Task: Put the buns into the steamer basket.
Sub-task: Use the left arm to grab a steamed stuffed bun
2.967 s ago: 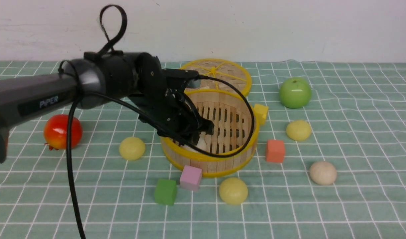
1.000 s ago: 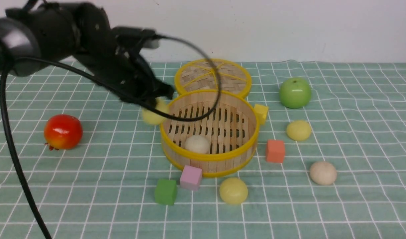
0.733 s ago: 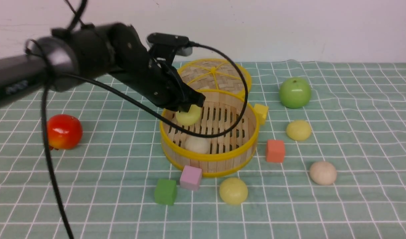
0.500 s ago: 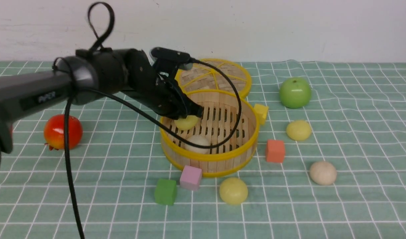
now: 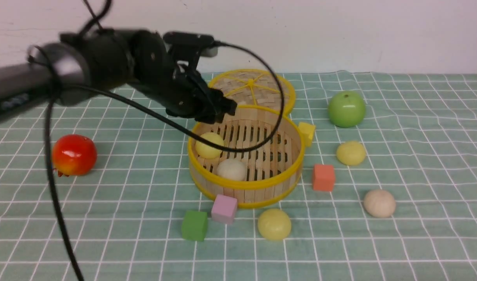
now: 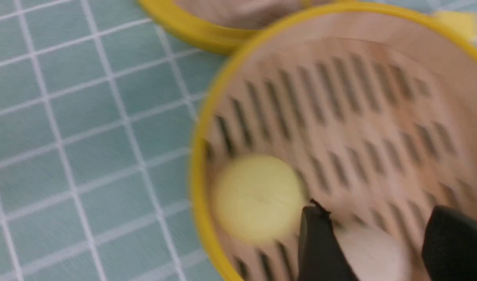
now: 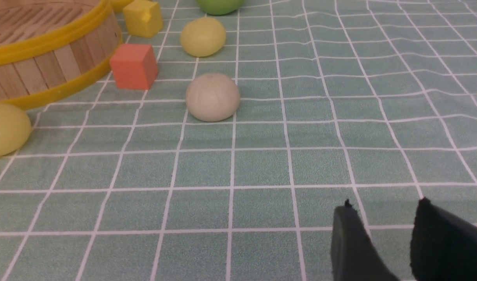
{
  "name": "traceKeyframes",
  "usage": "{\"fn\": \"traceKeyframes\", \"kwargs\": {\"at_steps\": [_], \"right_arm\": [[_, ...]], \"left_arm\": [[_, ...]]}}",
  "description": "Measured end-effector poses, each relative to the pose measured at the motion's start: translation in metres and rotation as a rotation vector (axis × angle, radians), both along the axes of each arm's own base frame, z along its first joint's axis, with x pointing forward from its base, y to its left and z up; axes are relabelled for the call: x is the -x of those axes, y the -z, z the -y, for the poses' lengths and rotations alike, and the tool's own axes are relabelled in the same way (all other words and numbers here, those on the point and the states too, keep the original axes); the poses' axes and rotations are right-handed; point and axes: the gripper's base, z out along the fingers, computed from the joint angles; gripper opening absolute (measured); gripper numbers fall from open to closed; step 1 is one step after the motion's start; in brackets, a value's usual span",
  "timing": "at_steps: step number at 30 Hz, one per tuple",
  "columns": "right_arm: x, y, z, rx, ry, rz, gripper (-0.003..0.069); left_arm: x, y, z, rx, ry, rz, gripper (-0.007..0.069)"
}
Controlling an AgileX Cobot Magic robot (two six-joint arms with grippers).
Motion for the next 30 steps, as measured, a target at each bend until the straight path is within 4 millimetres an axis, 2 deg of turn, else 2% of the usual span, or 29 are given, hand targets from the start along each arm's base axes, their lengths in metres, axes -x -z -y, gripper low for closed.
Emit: {"fn": "traceKeyframes", "kwargs": {"at_steps": [2, 4, 6, 10, 14, 21, 30], "right_arm": [[0.000, 0.000, 0.000, 0.000, 0.000, 0.000, 0.0240], [0.000, 0.000, 0.000, 0.000, 0.000, 0.000, 0.0240], [0.000, 0.000, 0.000, 0.000, 0.000, 0.000, 0.0240], [0.000, 0.000, 0.000, 0.000, 0.000, 0.000, 0.0240], [0.000, 0.000, 0.000, 0.000, 0.000, 0.000, 0.0240], [0.000, 0.000, 0.000, 0.000, 0.000, 0.000, 0.0240], [0.000, 0.000, 0.000, 0.000, 0.000, 0.000, 0.0240]], "left_arm": [[0.019, -0.005, 0.014, -0.025, 0.059, -0.066, 0.0305], [0.035, -0.001, 0.028, -0.061, 0.119, -0.146, 0.0274], [0.060, 0.019, 0.056, -0.141, 0.221, -0.286, 0.0215], [0.075, 0.046, 0.085, -0.193, 0.298, -0.353, 0.0192], [0.069, 0.061, 0.094, -0.181, 0.298, -0.325, 0.0204], [0.059, 0.063, 0.099, -0.127, 0.267, -0.242, 0.0239], [0.050, 0.087, 0.105, -0.141, 0.259, -0.237, 0.0246]]}}
